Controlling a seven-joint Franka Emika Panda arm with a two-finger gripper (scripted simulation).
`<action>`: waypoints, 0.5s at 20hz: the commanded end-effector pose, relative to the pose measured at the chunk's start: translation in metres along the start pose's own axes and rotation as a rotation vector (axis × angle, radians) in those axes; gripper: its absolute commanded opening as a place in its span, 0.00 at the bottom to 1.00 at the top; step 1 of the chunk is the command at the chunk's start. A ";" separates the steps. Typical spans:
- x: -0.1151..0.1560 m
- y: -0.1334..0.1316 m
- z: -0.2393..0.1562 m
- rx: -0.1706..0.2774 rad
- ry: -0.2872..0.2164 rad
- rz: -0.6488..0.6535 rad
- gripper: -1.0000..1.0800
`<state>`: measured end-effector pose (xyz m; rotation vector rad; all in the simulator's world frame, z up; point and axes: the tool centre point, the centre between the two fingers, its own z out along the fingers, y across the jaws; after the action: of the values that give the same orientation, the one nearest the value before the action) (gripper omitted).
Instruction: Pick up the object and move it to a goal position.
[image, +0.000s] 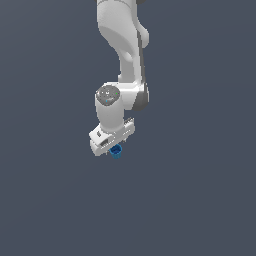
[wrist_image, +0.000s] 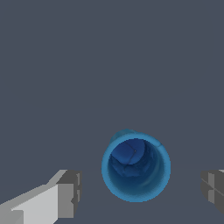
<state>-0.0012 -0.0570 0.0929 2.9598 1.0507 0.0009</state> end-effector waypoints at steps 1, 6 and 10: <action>-0.001 0.001 0.002 0.001 0.000 -0.017 0.96; -0.001 0.001 0.003 0.001 0.000 -0.018 0.96; -0.002 0.001 0.012 0.001 0.000 -0.019 0.96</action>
<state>-0.0015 -0.0585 0.0855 2.9503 1.0778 0.0014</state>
